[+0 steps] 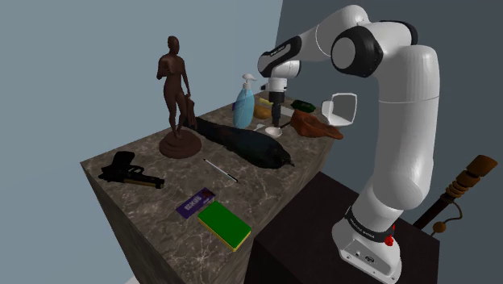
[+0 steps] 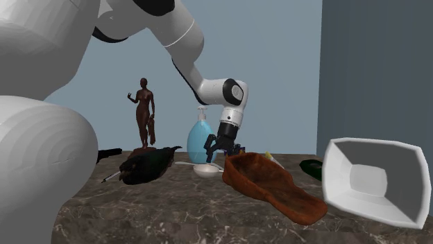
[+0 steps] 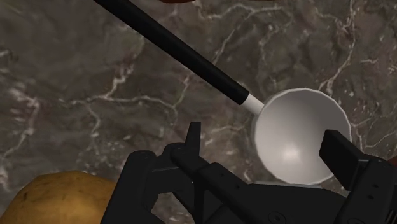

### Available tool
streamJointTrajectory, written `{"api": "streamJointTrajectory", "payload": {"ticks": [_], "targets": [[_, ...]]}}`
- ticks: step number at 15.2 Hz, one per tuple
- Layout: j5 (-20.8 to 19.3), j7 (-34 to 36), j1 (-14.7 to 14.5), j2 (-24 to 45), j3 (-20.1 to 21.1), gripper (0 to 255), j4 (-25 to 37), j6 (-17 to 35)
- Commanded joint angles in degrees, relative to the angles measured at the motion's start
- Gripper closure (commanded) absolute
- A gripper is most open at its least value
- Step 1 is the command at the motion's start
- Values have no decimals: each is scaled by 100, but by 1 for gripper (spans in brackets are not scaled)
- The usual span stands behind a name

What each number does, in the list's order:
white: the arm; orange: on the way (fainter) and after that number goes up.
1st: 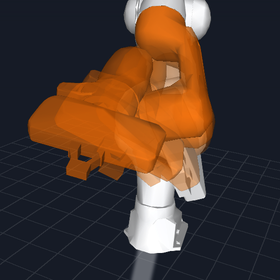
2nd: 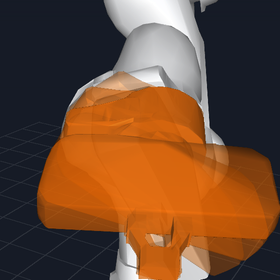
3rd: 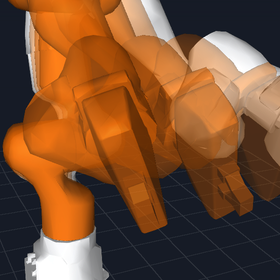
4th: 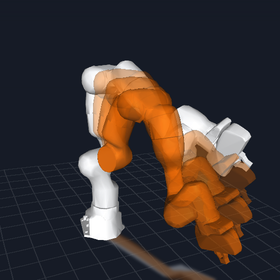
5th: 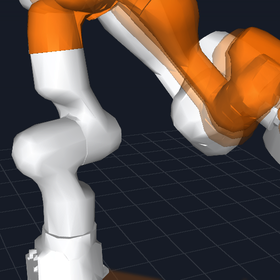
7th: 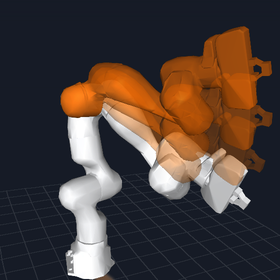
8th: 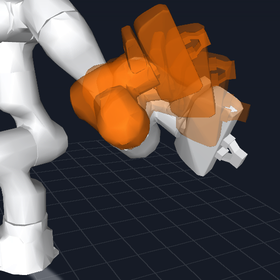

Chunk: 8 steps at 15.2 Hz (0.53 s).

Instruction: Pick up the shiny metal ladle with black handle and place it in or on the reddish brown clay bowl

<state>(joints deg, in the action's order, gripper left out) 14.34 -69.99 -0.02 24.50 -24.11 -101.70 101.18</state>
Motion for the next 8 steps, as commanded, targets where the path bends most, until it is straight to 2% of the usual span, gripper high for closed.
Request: {"api": "streamJointTrajectory", "payload": {"ticks": [1,5,6,8], "targets": [[0,-4,0,-5,-1,0,-19,17],[0,-4,0,-4,-1,0,-18,16],[0,-4,0,-4,-1,255,-18,16],[0,-4,0,-4,-1,255,-18,16]]}}
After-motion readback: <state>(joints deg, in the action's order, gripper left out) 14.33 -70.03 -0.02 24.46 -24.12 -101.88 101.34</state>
